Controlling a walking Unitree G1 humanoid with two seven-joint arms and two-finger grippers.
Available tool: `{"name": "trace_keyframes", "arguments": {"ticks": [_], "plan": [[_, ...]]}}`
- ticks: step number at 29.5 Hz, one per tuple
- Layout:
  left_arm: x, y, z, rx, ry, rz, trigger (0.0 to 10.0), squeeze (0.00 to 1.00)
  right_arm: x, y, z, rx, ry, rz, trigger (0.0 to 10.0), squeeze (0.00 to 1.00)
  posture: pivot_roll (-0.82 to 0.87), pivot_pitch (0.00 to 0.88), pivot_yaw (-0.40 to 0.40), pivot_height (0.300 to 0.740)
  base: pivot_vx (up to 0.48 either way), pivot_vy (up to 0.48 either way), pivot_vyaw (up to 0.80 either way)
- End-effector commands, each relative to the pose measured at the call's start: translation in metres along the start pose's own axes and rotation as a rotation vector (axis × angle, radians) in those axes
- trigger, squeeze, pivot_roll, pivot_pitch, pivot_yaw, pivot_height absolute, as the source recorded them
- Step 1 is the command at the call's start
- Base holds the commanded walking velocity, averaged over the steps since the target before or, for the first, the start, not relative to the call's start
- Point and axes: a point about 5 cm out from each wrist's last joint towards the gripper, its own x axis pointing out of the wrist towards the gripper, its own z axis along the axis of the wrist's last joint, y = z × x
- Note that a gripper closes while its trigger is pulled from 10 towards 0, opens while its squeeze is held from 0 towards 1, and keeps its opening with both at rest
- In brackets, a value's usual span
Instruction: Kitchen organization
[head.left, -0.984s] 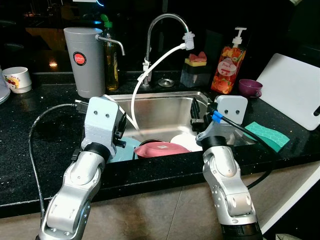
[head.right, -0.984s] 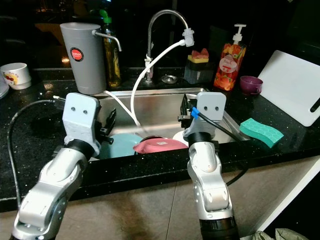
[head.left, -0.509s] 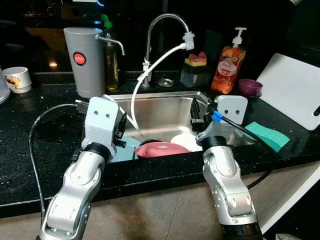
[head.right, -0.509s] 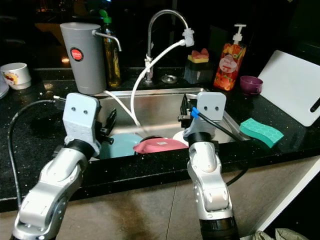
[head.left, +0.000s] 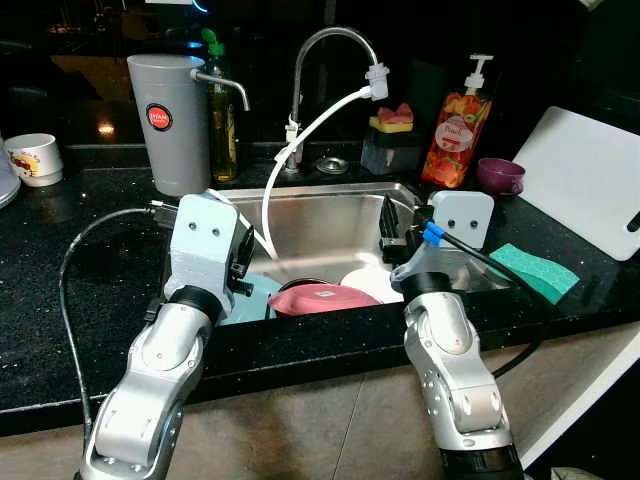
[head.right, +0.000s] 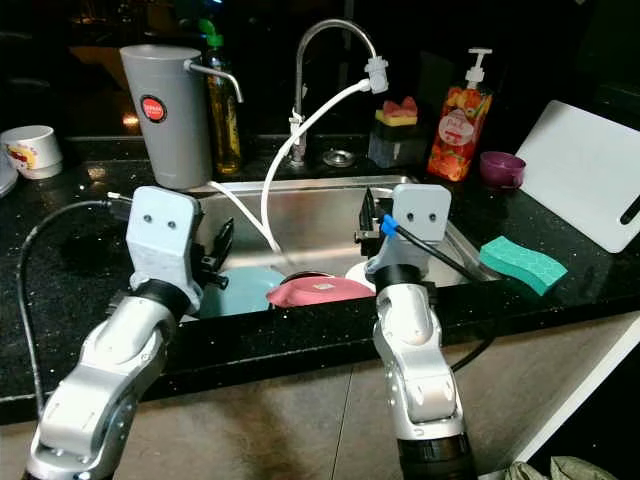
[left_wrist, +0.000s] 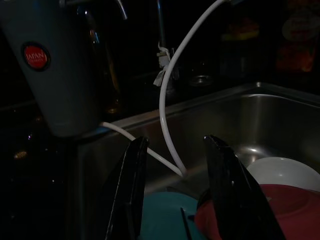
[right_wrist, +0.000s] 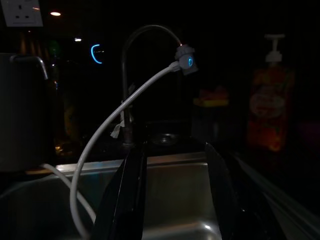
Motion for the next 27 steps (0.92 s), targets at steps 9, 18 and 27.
{"name": "trace_keyframes", "arguments": {"ticks": [9,18,27], "plan": [[0.019,0.0,-0.04,-0.094,0.084,0.107,10.0,0.0,-0.012,-0.015,-0.032,-0.017,0.134,-0.04,10.0,0.0,0.1,0.042,-0.068,0.74,0.0,0.0,0.0],[0.029,-0.012,-0.04,-0.039,0.053,0.047,10.0,0.0,-0.026,-0.038,-0.049,-0.008,0.179,-0.117,10.0,0.0,0.11,0.009,-0.045,0.74,0.0,0.0,0.0],[0.003,-0.003,-0.072,-0.182,0.109,0.044,10.0,0.0,-0.032,-0.034,-0.062,0.043,0.213,-0.104,10.0,0.0,0.13,0.01,-0.082,0.74,0.0,0.0,0.0]]}}
